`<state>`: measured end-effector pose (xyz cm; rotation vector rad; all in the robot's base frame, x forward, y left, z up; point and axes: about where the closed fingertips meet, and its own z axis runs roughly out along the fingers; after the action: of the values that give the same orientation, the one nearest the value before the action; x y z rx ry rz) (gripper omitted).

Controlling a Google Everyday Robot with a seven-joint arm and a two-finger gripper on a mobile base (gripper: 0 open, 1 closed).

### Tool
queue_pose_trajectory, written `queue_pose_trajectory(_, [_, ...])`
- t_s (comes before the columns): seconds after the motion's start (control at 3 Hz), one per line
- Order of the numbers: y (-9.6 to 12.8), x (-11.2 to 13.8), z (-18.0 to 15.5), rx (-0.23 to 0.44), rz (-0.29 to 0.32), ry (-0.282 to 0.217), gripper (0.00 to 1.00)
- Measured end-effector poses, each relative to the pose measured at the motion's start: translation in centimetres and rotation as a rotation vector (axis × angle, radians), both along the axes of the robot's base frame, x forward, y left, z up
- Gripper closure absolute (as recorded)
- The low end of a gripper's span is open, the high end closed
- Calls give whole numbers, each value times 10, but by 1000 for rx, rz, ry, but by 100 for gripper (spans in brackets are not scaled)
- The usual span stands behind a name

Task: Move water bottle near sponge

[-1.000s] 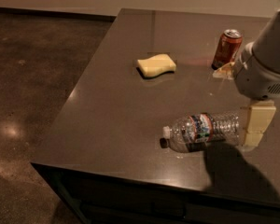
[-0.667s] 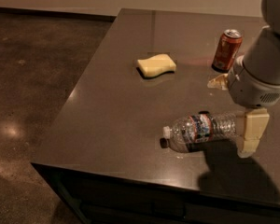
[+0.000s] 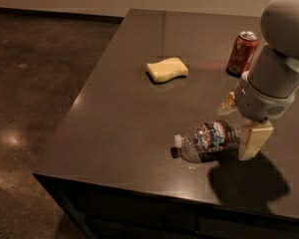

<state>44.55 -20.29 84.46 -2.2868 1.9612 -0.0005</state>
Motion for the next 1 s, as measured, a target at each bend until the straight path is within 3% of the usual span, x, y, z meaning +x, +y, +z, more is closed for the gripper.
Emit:
queue_pose_trajectory(0.67, [1, 14, 12, 24, -36, -22, 73])
queue_pose_trajectory(1.0, [8, 33, 23, 36, -79, -38, 96])
